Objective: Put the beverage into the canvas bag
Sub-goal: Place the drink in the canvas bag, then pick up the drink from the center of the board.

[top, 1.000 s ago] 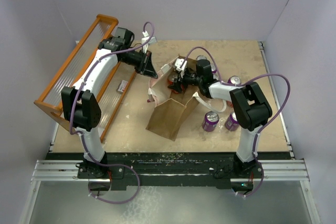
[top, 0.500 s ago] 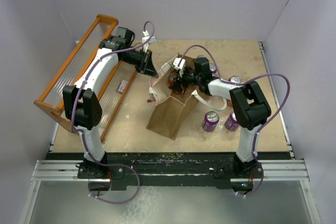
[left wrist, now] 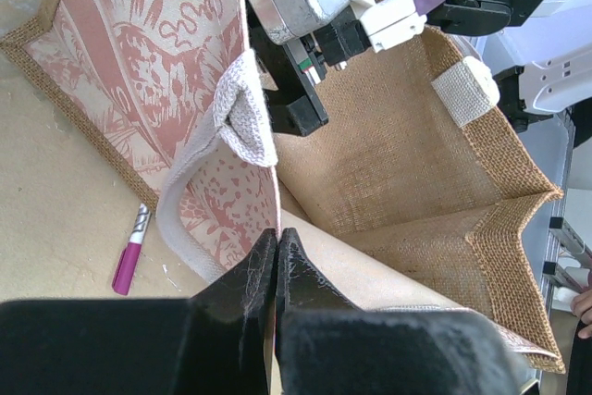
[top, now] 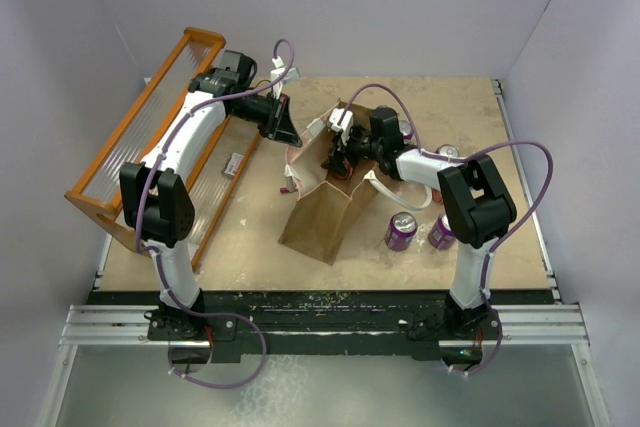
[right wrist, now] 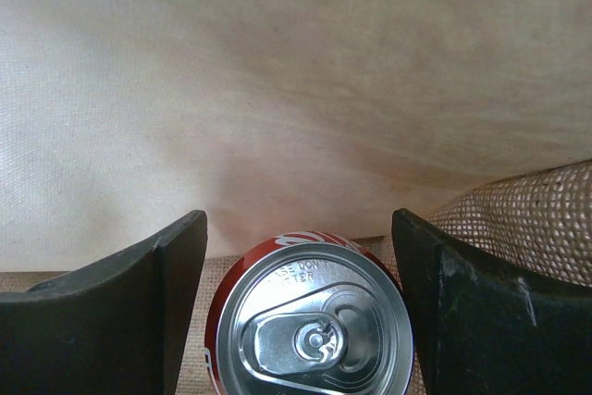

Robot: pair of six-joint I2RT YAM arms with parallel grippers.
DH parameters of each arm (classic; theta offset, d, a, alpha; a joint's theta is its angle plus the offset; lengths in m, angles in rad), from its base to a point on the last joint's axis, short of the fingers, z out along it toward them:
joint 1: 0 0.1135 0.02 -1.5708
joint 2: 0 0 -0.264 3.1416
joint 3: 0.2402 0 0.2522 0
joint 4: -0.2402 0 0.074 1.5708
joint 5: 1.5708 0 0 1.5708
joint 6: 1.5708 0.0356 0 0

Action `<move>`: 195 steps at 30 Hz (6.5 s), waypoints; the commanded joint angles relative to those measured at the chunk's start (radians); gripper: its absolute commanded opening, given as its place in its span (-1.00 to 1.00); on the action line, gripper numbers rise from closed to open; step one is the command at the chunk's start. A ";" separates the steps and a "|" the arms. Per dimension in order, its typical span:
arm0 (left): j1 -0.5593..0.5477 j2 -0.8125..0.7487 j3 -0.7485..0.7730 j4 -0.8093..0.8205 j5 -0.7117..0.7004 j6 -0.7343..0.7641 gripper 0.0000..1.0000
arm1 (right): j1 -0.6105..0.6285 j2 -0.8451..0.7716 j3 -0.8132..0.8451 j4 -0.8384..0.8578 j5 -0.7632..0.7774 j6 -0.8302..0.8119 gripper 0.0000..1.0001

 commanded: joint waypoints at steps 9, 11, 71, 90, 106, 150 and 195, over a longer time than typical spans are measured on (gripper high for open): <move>0.005 0.019 0.042 -0.023 0.000 0.035 -1.00 | -0.025 -0.070 0.059 -0.020 0.094 -0.022 0.85; 0.005 0.020 0.044 -0.021 0.001 0.034 -1.00 | -0.023 -0.090 0.059 -0.039 0.101 -0.031 0.89; -0.004 -0.020 0.024 -0.023 -0.019 0.054 -1.00 | 0.040 -0.081 0.206 -0.289 0.157 -0.045 -0.67; -0.007 -0.021 0.024 -0.025 -0.024 0.063 -1.00 | 0.051 -0.117 0.085 -0.172 0.121 -0.100 -0.80; -0.012 -0.022 0.031 -0.025 -0.030 0.066 -1.00 | 0.051 -0.143 0.078 -0.227 0.120 -0.109 -0.05; -0.041 -0.044 0.022 0.055 -0.150 -0.062 -1.00 | -0.029 -0.554 0.295 -0.523 0.200 0.207 0.71; -0.059 -0.056 0.047 0.054 -0.148 -0.039 -1.00 | -0.249 -0.212 0.196 -0.846 0.449 0.245 0.82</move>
